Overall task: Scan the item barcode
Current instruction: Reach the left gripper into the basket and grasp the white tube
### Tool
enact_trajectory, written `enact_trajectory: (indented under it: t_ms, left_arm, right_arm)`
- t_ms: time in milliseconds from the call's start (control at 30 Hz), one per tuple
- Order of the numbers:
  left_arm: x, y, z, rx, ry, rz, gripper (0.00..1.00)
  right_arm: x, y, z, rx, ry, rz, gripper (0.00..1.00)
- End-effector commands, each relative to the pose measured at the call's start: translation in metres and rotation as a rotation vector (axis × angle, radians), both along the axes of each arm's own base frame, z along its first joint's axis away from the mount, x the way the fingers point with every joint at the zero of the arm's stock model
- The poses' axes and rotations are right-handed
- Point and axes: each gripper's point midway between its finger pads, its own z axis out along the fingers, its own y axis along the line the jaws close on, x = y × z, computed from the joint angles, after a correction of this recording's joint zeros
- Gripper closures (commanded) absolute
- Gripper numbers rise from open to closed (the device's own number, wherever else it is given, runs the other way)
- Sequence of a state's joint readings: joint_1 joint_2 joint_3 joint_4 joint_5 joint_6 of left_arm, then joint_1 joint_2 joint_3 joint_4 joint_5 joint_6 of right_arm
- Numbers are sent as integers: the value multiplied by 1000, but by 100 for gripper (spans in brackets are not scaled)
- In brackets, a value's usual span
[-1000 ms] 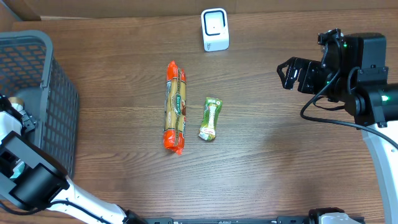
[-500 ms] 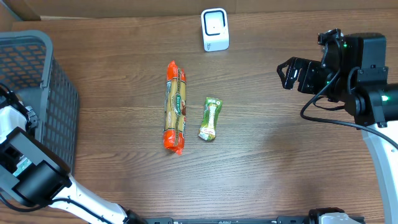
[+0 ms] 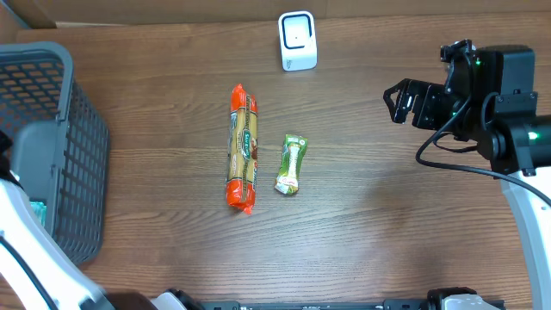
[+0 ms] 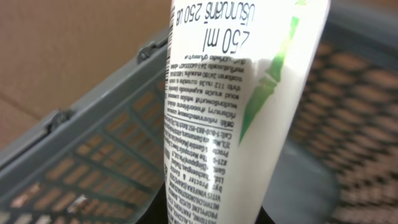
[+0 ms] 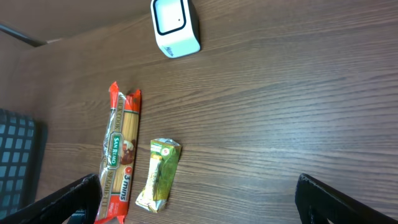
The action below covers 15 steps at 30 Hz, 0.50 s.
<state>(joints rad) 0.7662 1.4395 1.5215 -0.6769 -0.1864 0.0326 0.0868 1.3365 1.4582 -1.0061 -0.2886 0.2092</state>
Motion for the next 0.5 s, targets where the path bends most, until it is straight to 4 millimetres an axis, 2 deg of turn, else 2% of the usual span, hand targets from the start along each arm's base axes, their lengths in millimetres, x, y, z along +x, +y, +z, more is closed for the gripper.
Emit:
enact_trajectory:
  t_ms: [0, 100, 133, 200, 267, 333, 367, 467]
  left_arm:
    - [-2, -68, 74, -33, -272, -175, 96]
    - [4, -109, 83, -129, -347, -319, 96]
    - [10, -129, 82, -174, -357, -398, 96]
    - [19, -154, 75, -235, -343, -485, 96]
    - [34, -193, 56, -320, -275, -587, 96]
    - [42, -216, 44, -364, -232, -647, 96]
    - [49, -235, 31, -395, -176, -684, 96]
    - [57, -257, 0, -428, -44, -690, 96]
  right_arm:
    - [3, 2, 11, 5, -29, 5, 0]
    - [3, 2, 11, 5, -30, 4, 0]
    - [3, 2, 11, 5, -30, 4, 0]
    - [3, 2, 11, 5, -29, 4, 0]
    - [3, 2, 11, 5, -29, 4, 0]
    - [2, 2, 11, 5, -27, 5, 0]
    - [2, 2, 11, 5, -26, 5, 0]
    - [2, 2, 10, 5, -24, 5, 0]
